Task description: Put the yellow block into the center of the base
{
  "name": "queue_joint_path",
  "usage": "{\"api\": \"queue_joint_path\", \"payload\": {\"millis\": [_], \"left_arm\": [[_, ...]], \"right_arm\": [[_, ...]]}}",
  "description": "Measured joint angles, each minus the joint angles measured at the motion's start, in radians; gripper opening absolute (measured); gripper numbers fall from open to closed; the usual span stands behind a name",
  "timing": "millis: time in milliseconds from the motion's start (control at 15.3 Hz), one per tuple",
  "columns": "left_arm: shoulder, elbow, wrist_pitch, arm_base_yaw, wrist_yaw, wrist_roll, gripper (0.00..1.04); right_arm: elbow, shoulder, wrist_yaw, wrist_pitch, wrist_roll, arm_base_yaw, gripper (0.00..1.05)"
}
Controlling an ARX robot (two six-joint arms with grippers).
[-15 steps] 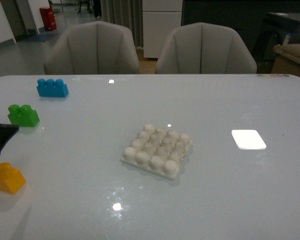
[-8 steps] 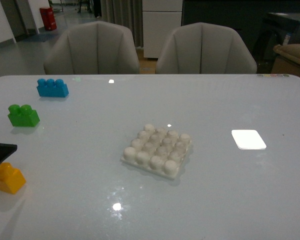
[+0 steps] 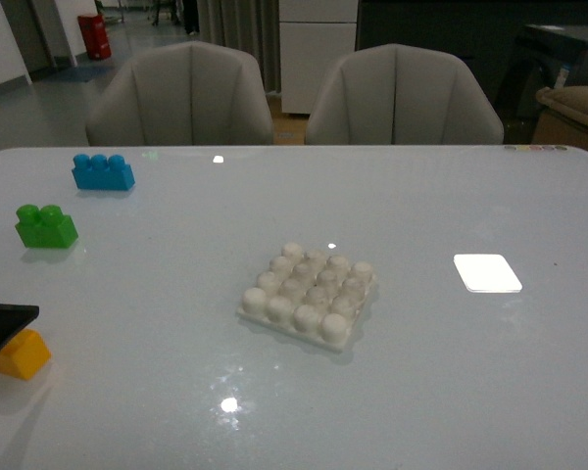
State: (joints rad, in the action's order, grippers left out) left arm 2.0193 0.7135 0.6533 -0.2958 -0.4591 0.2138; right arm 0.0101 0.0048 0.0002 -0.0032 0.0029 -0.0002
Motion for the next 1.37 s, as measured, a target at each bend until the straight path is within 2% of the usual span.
{"api": "queue_joint_path", "payload": {"millis": [327, 392, 457, 522, 588, 784, 1045, 1371], "left_arm": [[0.024, -0.039, 0.048, 0.004, 0.017, 0.004, 0.98], [0.024, -0.042, 0.054, 0.004, 0.023, 0.005, 0.93], [0.024, -0.042, 0.06, 0.005, 0.03, 0.005, 0.82], [0.024, -0.046, 0.073, 0.005, 0.032, 0.006, 0.67], [0.012, -0.051, 0.072, 0.008, 0.037, 0.003, 0.6], [-0.035, -0.091, 0.073, 0.029, 0.053, -0.004, 0.6], [-0.235, -0.134, 0.089, 0.226, 0.148, -0.09, 0.59], [-0.171, 0.004, 0.087, 0.657, 0.352, -0.211, 0.59]], "right_arm": [[0.0, 0.0, 0.0, 0.0, 0.0, 0.0, 0.98], [0.0, 0.0, 0.0, 0.0, 0.0, 0.0, 0.98], [0.0, 0.0, 0.0, 0.0, 0.0, 0.0, 0.98], [0.0, 0.0, 0.0, 0.0, 0.0, 0.0, 0.98], [0.0, 0.0, 0.0, 0.0, 0.0, 0.0, 0.98], [0.0, 0.0, 0.0, 0.0, 0.0, 0.0, 0.98], [0.0, 0.0, 0.0, 0.0, 0.0, 0.0, 0.98], [0.0, 0.0, 0.0, 0.0, 0.0, 0.0, 0.98]]}}
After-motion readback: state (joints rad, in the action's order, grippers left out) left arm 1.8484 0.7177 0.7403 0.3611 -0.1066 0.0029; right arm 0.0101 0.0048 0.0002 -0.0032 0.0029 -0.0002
